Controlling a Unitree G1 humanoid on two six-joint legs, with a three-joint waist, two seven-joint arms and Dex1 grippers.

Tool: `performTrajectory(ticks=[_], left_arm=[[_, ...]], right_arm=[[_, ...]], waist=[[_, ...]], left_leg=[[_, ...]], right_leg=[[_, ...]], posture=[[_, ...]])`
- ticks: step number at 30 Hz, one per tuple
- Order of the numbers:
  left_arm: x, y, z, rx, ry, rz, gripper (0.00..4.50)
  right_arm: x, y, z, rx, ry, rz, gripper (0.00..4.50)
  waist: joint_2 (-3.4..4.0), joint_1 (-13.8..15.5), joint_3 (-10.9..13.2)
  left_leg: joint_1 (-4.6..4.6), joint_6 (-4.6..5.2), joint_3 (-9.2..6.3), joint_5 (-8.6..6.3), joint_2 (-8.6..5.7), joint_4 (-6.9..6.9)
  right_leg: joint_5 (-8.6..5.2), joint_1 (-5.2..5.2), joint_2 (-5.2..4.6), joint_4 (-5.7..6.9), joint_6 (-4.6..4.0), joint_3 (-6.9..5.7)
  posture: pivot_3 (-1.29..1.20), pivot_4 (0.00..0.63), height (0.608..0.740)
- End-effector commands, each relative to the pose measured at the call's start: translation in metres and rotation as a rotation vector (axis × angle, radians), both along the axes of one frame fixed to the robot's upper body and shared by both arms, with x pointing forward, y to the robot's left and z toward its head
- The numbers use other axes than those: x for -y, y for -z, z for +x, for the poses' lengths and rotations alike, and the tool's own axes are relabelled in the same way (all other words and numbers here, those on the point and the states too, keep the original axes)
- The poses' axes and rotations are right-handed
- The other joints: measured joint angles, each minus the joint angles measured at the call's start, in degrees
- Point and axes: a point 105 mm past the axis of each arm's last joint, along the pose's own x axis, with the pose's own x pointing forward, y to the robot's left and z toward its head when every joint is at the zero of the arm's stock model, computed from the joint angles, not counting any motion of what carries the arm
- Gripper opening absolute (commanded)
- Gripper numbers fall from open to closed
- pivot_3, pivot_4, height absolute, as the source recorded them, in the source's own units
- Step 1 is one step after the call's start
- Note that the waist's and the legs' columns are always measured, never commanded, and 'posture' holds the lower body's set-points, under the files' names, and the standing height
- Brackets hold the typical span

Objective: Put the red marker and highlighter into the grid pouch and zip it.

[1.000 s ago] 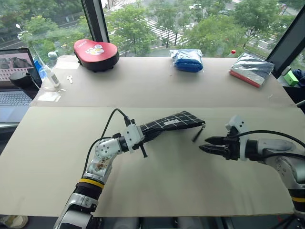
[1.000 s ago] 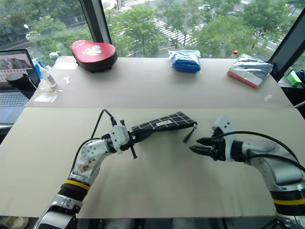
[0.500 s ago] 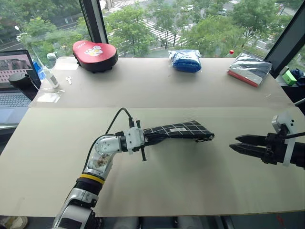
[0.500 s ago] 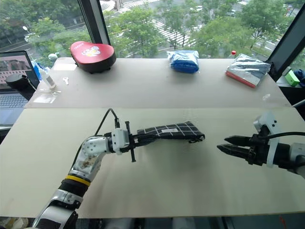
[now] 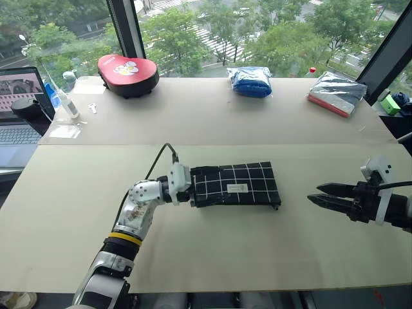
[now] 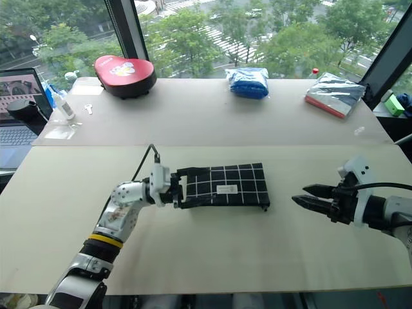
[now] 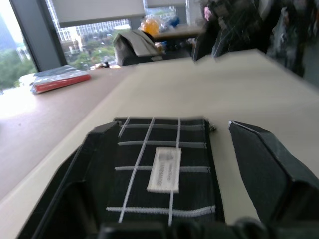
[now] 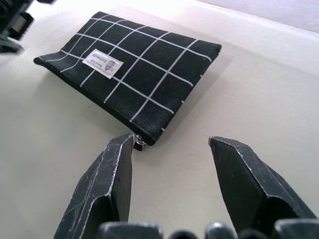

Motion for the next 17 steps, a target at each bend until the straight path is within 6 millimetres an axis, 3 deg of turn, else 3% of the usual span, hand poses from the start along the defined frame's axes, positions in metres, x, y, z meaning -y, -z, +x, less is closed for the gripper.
performTrajectory(ticks=[1,5,9,13,17], left_arm=[[-0.038,-0.009,0.007,-0.223,-0.187,-0.062,3.64],[-0.089,0.004,0.005,-0.302,-0.428,0.003,3.64],[-0.124,0.011,-0.004,-0.323,-0.557,0.022,3.64],[-0.139,0.010,-0.004,-0.336,-0.657,-0.010,3.64],[-0.139,0.011,-0.006,-0.344,-0.673,-0.022,3.64]], right_arm=[[0.013,-0.016,0.007,0.064,0.024,-0.031,2.73],[0.022,-0.013,0.011,0.051,0.041,-0.014,2.73],[0.026,-0.005,0.018,0.026,0.059,0.018,2.73],[0.027,0.004,0.025,0.011,0.061,0.025,2.73],[0.027,0.008,0.031,0.007,0.062,0.031,2.73]], waist=[[0.01,-0.36,0.00],[0.01,-0.73,0.00],[0.00,-0.49,0.00],[0.01,0.22,0.01],[0.01,0.23,0.01]], left_leg=[[0.05,0.00,0.01,0.00,0.02,0.00],[0.15,0.01,0.02,-0.01,0.10,-0.04],[0.15,-0.01,0.08,0.00,0.08,-0.05],[0.17,-0.03,0.06,0.01,0.04,-0.05],[0.18,-0.07,0.07,0.03,0.01,-0.05]], right_leg=[[0.00,0.00,0.04,0.01,0.00,0.03],[-0.02,0.01,0.16,0.01,-0.01,0.07],[-0.02,0.03,0.14,-0.01,-0.01,0.12],[-0.02,0.08,0.09,-0.02,-0.02,0.10],[-0.01,0.07,0.06,-0.01,-0.03,0.11]], posture=[[0.00,0.150,0.740],[0.00,0.150,0.740],[0.00,0.150,0.740],[0.00,0.150,0.740],[0.00,0.150,0.740]])
